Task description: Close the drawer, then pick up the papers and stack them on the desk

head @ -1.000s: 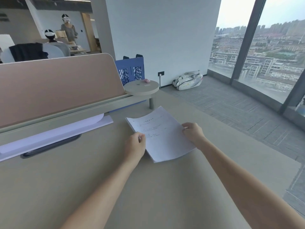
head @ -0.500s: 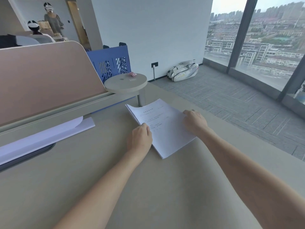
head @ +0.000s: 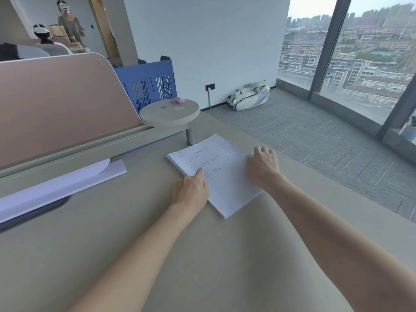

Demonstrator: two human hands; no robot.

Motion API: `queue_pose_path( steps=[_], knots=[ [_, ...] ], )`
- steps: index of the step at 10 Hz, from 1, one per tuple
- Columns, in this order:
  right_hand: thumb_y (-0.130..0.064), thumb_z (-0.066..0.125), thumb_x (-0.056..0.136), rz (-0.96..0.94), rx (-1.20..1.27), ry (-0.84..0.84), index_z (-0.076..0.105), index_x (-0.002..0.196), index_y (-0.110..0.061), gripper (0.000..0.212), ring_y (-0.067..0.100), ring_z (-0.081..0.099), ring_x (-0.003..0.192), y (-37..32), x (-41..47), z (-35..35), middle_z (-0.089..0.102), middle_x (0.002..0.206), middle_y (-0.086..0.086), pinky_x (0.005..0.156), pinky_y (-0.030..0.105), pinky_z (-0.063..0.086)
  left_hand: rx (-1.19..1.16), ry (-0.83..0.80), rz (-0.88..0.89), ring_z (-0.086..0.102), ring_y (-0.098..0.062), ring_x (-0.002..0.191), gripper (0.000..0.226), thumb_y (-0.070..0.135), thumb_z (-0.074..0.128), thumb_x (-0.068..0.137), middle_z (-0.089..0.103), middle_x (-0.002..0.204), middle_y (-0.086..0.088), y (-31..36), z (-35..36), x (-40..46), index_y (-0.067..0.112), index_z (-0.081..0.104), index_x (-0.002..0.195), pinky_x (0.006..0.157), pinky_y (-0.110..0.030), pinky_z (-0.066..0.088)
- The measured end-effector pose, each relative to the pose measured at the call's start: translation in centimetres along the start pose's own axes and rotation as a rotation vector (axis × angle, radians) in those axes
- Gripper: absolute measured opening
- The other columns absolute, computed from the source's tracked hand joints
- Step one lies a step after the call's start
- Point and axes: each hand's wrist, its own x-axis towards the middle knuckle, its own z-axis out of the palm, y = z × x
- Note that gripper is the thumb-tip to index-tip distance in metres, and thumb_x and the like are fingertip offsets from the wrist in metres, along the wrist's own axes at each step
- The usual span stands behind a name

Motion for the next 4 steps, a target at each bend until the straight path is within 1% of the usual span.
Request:
queue_pose_path(
  steps=[1,2,3,4],
  knots=[
    [-0.012,0.042,0.089,0.038,0.006,0.021,0.062,0.117,-0.005,0.035,0.033,0.052,0.11,-0.5,0.0,-0.7,0.058,0.117,0.015,0.092,0.038,0.038,-0.034,0.005,0.026,0.054,-0.038,0.067,0.012,0.024,0.035,0.098,0.064,0.075,-0.014,-0.3,-0.2,-0.2,0.014,0.04,0.093,0.059,-0.035,0.039],
    [-0.015,0.041,0.093,0.02,0.059,0.071,0.06,0.119,-0.004,0.034,0.033,0.053,0.11,-1.4,-0.1,-2.0,0.058,0.117,0.015,0.091,0.039,0.039,-0.065,0.001,0.035,0.065,-0.04,0.081,0.027,0.031,0.033,0.1,0.072,0.088,-0.016,-0.8,-1.1,-0.7,0.018,0.047,0.119,0.068,-0.039,0.048],
    [-0.025,0.038,0.099,-0.02,0.102,0.108,0.062,0.119,-0.004,0.037,0.034,0.053,0.112,-2.6,-0.5,-3.9,0.059,0.12,0.016,0.093,0.041,0.04,-0.071,0.006,0.023,0.067,-0.039,0.086,0.031,0.034,0.031,0.1,0.074,0.098,-0.014,-1.6,-2.5,-1.1,0.019,0.045,0.124,0.074,-0.041,0.054],
    [-0.029,0.035,0.102,-0.036,0.149,0.134,0.065,0.114,-0.005,0.04,0.034,0.053,0.113,-3.9,-1.6,-6.0,0.059,0.12,0.016,0.095,0.042,0.041,-0.08,0.02,-0.009,0.067,-0.038,0.087,0.03,0.034,0.033,0.099,0.074,0.101,-0.013,-2.0,-4.3,-1.7,0.019,0.046,0.121,0.074,-0.04,0.052]
  ],
)
